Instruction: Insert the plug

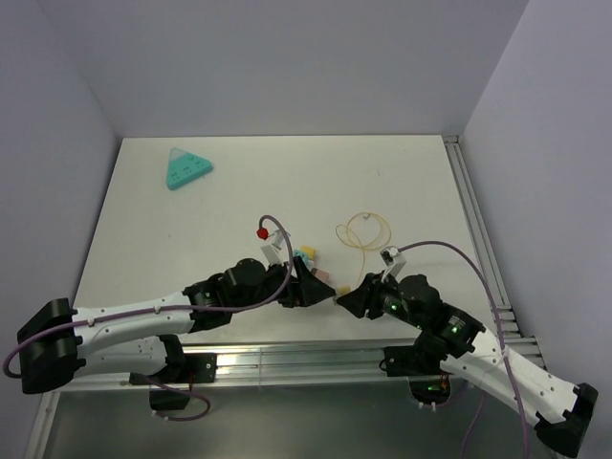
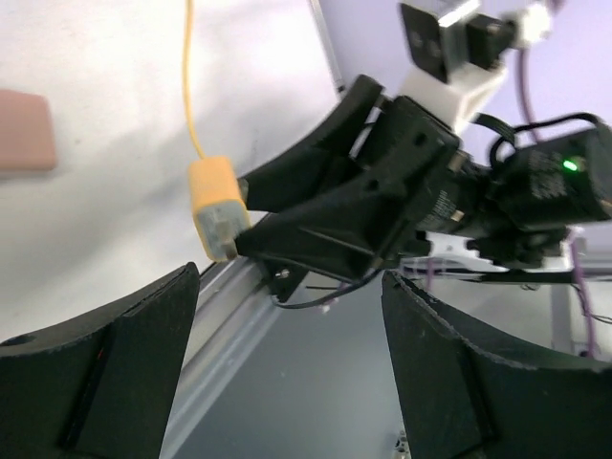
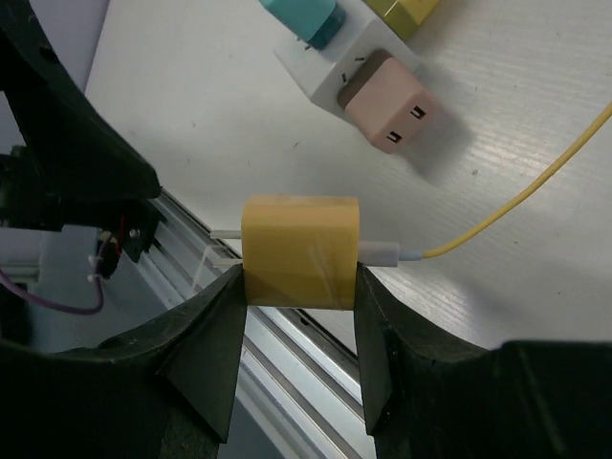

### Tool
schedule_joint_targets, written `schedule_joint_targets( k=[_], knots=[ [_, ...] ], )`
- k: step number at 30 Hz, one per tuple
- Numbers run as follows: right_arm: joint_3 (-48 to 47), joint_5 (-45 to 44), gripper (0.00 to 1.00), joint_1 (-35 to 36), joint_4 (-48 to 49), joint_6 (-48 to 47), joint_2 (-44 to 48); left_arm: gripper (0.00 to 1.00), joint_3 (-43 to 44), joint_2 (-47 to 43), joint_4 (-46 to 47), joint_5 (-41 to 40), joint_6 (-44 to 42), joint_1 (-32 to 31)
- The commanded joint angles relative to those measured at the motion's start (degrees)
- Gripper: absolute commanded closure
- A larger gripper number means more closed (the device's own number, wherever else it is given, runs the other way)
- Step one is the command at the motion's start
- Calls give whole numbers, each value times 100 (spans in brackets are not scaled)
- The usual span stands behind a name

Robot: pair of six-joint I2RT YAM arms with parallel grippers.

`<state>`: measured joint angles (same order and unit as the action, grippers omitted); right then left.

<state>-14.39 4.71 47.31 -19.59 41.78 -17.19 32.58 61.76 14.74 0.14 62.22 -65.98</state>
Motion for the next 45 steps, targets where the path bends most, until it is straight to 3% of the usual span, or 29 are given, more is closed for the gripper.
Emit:
schedule_joint_targets(
  k=[1, 6, 15, 20, 36, 42, 45],
  knots=[
    [-160, -321, 100, 313, 421, -161, -223, 18, 389, 213, -506, -235, 36, 67],
    [-275, -462, 100, 656, 570, -267, -434, 17, 565, 538, -824, -137, 54, 164],
    [-108, -709, 100, 1043, 957, -240, -162, 15, 355, 951, -122, 458, 607, 366],
    [-265, -568, 100, 1070, 958, -390, -319, 17, 451, 1058, -164, 549, 257, 384],
    [-406, -349, 100, 1131, 1195, -802, -601, 27, 73, 1119, 486, 1154, 326, 489],
    [-389, -383, 100, 1193, 1291, -873, -514, 43, 30, 1251, 749, 1357, 414, 524],
    [-336, -339, 100, 1219, 1344, -908, -408, 46, -190, 1199, 1091, 1418, 589, 568]
  ],
)
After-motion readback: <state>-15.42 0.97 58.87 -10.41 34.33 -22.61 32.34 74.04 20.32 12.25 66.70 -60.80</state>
